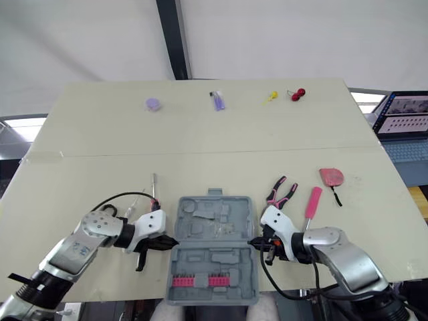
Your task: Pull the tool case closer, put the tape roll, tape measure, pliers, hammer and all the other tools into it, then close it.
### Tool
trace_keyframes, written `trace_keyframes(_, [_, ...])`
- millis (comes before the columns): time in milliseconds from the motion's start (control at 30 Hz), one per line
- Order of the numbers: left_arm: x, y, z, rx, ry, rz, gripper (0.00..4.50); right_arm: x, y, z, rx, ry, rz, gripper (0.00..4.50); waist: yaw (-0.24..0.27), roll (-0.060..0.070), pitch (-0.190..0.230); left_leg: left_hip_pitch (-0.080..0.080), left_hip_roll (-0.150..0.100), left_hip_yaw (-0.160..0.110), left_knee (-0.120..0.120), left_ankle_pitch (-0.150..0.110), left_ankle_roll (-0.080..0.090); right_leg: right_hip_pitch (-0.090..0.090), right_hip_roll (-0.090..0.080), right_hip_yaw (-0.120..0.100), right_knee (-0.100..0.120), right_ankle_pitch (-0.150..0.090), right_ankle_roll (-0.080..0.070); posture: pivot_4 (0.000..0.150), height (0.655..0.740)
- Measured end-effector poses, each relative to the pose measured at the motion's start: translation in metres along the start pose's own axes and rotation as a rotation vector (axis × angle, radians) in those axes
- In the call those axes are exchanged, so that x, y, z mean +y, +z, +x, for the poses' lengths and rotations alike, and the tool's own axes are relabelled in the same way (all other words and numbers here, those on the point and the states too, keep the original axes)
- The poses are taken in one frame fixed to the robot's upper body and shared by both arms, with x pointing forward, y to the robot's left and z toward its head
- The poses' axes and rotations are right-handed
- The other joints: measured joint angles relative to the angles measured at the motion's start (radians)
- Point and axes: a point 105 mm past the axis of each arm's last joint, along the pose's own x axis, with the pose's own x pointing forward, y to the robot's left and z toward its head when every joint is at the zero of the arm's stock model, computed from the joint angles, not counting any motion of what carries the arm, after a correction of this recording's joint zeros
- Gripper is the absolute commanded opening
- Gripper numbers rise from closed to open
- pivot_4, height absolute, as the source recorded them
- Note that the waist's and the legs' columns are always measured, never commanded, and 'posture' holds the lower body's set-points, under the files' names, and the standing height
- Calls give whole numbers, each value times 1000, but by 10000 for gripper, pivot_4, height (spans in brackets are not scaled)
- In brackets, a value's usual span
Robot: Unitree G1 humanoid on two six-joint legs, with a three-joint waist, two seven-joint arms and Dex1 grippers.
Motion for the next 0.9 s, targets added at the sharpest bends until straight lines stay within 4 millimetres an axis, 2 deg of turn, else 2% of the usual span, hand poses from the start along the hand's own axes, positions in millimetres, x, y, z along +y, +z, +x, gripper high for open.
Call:
trace_keyframes(300, [-13,-5,-2,40,-43,11,429,10,-6,2,23,34,3,352,1,0,0,0,0,0,0,0,0,0,0,0,0,0,0,1500,7400])
trace_keyframes(900, [-18,-5,0,46,-64,4,429,11,-9,2,34,37,17,352,19,0,-1,0,0,0,0,0,0,0,0,1,0,0,0,1500,7400])
